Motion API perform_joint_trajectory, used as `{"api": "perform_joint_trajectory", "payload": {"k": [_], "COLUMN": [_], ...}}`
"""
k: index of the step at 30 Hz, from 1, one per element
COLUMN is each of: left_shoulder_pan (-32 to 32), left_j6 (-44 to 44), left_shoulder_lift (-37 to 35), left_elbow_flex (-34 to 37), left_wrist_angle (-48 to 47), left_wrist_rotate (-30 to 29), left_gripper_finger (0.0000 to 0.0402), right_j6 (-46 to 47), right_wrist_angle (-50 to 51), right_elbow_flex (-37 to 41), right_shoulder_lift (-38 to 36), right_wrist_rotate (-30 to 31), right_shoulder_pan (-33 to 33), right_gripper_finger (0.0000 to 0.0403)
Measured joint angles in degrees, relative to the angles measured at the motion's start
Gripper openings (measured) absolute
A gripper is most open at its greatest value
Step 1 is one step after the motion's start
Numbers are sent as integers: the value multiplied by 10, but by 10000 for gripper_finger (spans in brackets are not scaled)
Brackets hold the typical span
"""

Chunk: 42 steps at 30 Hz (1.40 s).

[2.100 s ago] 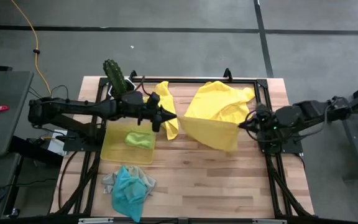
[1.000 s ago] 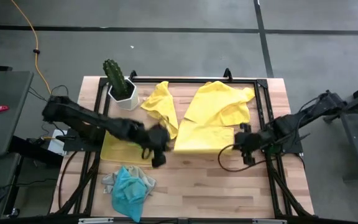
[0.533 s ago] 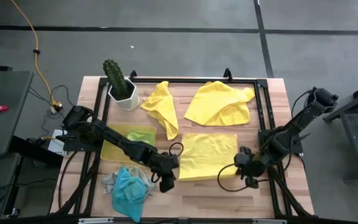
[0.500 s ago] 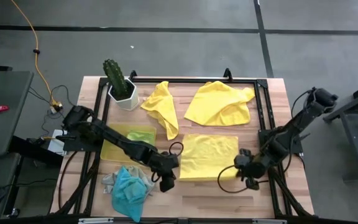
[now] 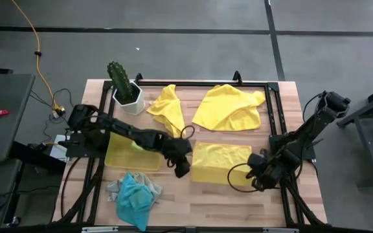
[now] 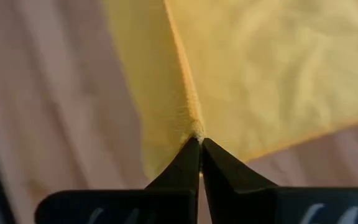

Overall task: Fold microfiber towels
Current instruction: Fold the bottom yellow microfiber towel

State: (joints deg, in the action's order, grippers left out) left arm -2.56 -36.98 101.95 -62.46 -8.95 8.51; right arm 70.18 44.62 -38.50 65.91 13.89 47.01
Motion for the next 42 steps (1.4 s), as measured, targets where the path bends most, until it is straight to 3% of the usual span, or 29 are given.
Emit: {"api": "perform_joint_trajectory", "payload": {"k": [5, 15, 27, 42], "left_shoulder_pan": [39, 52, 60, 100], "left_j6": [20, 7, -10, -3], "left_shoulder_lift": [3, 36, 66, 66], "left_elbow_flex": [0, 0, 0, 0], "left_wrist_angle": [-1, -11, 16, 45], "left_wrist_rotate": [-2, -6, -83, -102], "left_gripper_finger": [0, 0, 0, 0], "right_j6": [58, 59, 57, 54], "right_wrist_angle": [73, 141, 163, 171], "right_elbow_flex": [0, 0, 0, 0], "right_shoulder_lift": [0, 0, 0, 2], "right_wrist_rotate": [27, 42, 39, 38], "right_shoulder_pan": [-24, -119, -210, -291], "right_gripper_finger": [0, 0, 0, 0]}}
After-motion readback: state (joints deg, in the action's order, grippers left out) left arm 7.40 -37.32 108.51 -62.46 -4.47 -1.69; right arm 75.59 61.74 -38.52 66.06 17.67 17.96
